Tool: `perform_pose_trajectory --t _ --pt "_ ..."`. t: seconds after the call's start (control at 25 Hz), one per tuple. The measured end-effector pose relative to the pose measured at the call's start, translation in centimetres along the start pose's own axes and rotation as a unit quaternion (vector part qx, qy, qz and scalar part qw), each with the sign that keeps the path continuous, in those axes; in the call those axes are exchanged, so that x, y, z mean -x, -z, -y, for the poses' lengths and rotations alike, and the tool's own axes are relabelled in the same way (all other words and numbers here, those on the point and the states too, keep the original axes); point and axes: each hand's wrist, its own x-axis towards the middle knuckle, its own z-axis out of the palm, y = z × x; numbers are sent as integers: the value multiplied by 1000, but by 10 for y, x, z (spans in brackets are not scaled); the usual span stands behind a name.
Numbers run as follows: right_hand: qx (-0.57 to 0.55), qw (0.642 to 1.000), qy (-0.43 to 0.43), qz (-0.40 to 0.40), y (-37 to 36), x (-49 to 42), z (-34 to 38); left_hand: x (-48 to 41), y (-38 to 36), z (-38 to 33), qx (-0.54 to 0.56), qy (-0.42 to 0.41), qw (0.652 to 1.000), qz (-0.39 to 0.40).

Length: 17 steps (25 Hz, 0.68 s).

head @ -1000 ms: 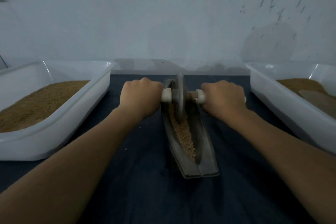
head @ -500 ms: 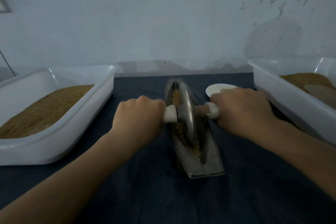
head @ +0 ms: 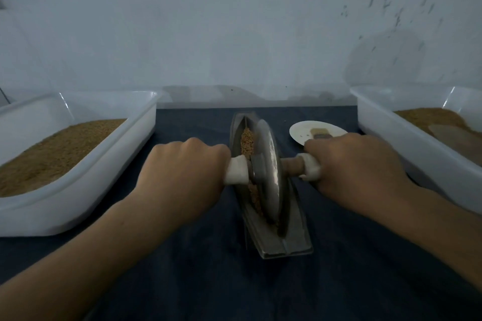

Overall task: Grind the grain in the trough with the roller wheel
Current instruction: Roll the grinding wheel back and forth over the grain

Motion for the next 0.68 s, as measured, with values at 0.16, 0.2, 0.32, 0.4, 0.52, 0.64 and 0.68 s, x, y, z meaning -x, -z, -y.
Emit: perform_pose_trajectory --t 0.16,0.2,0.32,0.4,0.52,0.64,0.68 --pt "69 995 -54 40 -25 -36 5 -25 -30 -2 -41 78 995 48" --pt "41 993 -81 71 -35 -53 5 -45 -42 2 -39 98 993 58" --pt "-18 981 -122 147 -50 -95 1 -92 -50 18 -10 99 986 131" --pt "-38 979 -119 161 -47 -88 -1 -89 -44 16 -21 81 990 114" --pt "39 993 -75 88 -26 -40 1 -37 -32 0 -26 64 997 30" --pt "50 999 -2 11 7 -5 4 4 -7 -5 -1 25 999 -31" --pt "45 999 2 6 11 -5 4 2 -7 -4 8 25 999 -28"
